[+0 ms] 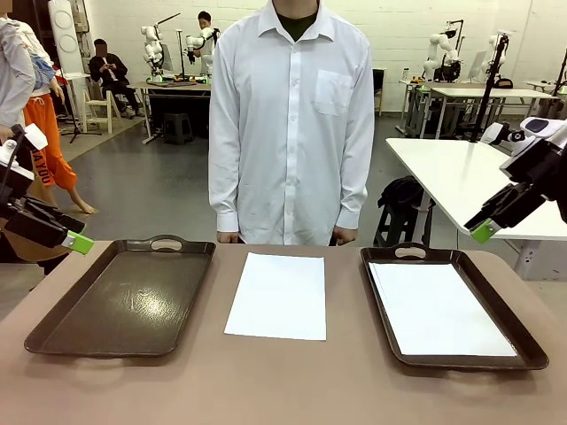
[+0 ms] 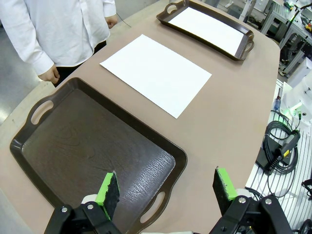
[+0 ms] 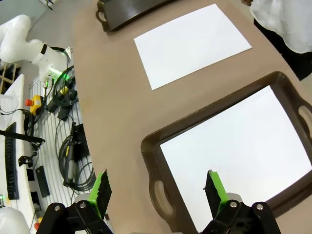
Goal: Sort the A4 documents.
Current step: Receive the A4 Paper.
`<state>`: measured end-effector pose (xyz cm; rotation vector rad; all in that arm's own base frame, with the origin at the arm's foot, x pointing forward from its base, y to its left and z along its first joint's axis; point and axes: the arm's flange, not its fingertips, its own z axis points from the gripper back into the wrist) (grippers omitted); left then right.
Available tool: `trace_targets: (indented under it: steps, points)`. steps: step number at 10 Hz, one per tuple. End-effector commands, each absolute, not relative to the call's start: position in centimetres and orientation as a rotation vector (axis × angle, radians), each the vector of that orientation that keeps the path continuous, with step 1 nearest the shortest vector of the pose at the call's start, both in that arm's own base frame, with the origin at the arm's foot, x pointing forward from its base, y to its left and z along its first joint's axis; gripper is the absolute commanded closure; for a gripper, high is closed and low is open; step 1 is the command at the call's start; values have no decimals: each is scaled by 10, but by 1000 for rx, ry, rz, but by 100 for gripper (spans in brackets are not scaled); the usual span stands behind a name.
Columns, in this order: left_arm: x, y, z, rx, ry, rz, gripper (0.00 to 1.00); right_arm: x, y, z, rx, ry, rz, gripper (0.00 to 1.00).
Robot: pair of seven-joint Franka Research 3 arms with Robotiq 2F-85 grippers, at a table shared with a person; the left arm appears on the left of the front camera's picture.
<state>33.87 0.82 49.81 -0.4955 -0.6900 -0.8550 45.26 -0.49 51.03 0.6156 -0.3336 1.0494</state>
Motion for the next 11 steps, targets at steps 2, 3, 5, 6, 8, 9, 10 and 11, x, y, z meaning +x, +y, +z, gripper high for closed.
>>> trace_targets:
  steps: [2,3,5,6,8,9,10,11]
  points:
    - [340,10,496,-508,-707,-867,0,452,-5,511,614,-335,1051,0]
    - [340,10,496,-508,-707,-867,0,452,-5,511,614,-335,1051,0]
    - [340,10,496,-508,-707,-867,0,452,-5,511,614,-335,1051,0]
    - [340,10,496,-508,-707,-867,0,452,-5,511,614,-335,1051,0]
    - [340,10,496,-508,-707,-867,0,452,-5,511,614,-335,1051,0]
    - [340,10,496,-508,-707,-867,0,452,-5,511,614,-335,1051,0]
    - [340,10,496,-508,-707,-867,0,452,-5,511,614,-335,1051,0]
    - [340,10,496,-508,-707,-867,0,452,-5,511,614,-335,1051,0]
